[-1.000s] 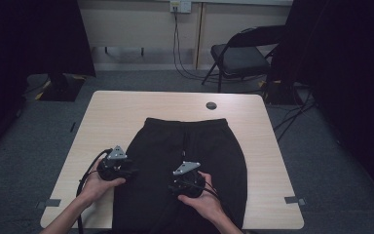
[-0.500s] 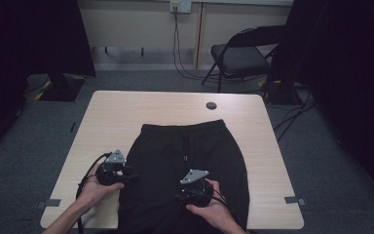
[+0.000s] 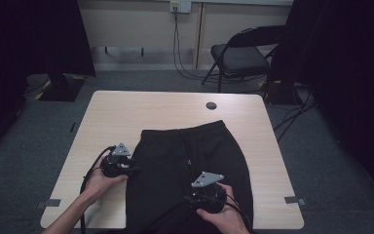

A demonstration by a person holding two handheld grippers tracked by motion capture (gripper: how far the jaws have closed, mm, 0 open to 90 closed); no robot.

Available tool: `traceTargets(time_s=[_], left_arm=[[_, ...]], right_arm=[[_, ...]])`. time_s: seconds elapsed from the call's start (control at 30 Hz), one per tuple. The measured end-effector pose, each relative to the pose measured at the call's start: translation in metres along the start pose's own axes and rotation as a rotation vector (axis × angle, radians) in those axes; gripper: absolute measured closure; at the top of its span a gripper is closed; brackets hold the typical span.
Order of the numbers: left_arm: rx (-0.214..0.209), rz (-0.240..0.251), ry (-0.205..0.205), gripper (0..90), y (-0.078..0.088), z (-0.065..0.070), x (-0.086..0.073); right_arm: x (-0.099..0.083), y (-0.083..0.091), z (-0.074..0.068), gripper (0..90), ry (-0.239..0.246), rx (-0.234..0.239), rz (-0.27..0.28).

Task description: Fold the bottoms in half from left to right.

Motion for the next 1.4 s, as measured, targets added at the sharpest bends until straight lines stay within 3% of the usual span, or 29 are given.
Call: traceTargets(time_s=[0.07, 0.13, 0.17, 0.2, 0.27, 0.3, 0.33, 0.37, 0.47, 0.53, 0.6, 0.77, 0.9, 0.97, 1.0, 1.1, 1.2, 1.3, 1.4], left_arm=[[0.017, 0.007, 0.026, 54.3, -0.003, -0.003, 0.003], [0.017, 0.004, 0.029, 54.3, -0.003, -0.002, 0.004], [0.019, 0.006, 0.027, 54.3, -0.003, -0.002, 0.004], [0.019, 0.006, 0.027, 54.3, -0.003, -0.002, 0.004], [0.017, 0.011, 0.024, 54.3, -0.004, -0.003, 0.004], [0.018, 0.018, 0.024, 54.3, -0.004, -0.003, 0.004], [0.018, 0.018, 0.024, 54.3, -0.004, -0.003, 0.004], [0.015, 0.024, 0.02, 54.3, -0.004, -0.003, 0.003], [0.01, 0.03, 0.014, 54.3, -0.005, -0.004, 0.003], [0.011, 0.029, 0.015, 54.3, -0.005, -0.004, 0.003], [0.012, 0.03, 0.014, 54.3, -0.005, -0.004, 0.003], [0.02, 0.041, 0.016, 53.4, -0.006, -0.005, 0.003], [0.02, 0.052, 0.025, 52.5, -0.008, -0.006, 0.004], [0.024, 0.05, 0.026, 52.5, -0.008, -0.006, 0.004], [0.024, 0.05, 0.026, 52.4, -0.008, -0.006, 0.004], [0.026, 0.051, 0.026, 51.5, -0.008, -0.007, 0.004], [0.03, 0.051, 0.026, 50.8, -0.008, -0.008, 0.004], [0.03, 0.052, 0.031, 50.1, -0.008, -0.008, 0.005], [0.03, 0.05, 0.031, 50.0, -0.008, -0.008, 0.005]], right_arm=[[0.012, 0.015, -0.012, 43.5, 0.025, 0.021, 0.012], [0.016, 0.016, -0.018, 43.9, 0.032, 0.03, 0.017], [0.024, 0.013, -0.031, 46.4, 0.053, 0.061, 0.021], [0.024, 0.013, -0.031, 46.4, 0.053, 0.061, 0.021], [0.034, 0.003, -0.048, 48.9, 0.087, 0.087, 0.008], [0.043, -0.011, -0.068, 51.6, 0.135, 0.109, -0.007], [0.043, -0.011, -0.068, 51.6, 0.135, 0.109, -0.007], [0.051, -0.024, -0.086, 54.0, 0.175, 0.14, -0.02], [0.061, -0.042, -0.108, 54.4, 0.181, 0.202, -0.017], [0.063, -0.048, -0.114, 54.0, 0.192, 0.214, -0.015], [0.071, -0.065, -0.127, 51.3, 0.21, 0.232, -0.042], [0.079, -0.086, -0.14, 40.7, 0.223, 0.228, -0.049], [0.083, -0.093, -0.146, 38.9, 0.221, 0.228, -0.037], [0.084, -0.099, -0.147, 39.3, 0.227, 0.181, -0.054], [0.084, -0.099, -0.147, 39.3, 0.227, 0.181, -0.054], [0.08, -0.097, -0.147, 45.1, 0.23, 0.139, -0.035], [0.078, -0.097, -0.145, 50.7, 0.216, 0.136, -0.029], [0.078, -0.095, -0.138, 66.4, 0.188, 0.129, -0.024], [0.079, -0.095, -0.136, 72.6, 0.166, 0.126, -0.03]])
Point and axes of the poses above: each handheld gripper's, and its own axes: y roughly backward along the jaws, x roughly out of its top, z roughly to its right, the point moved 1 cm from there along -y, roughly forward along the jaws, and after that the axes turned 12 degrees about -z, right-handed, at the moved point
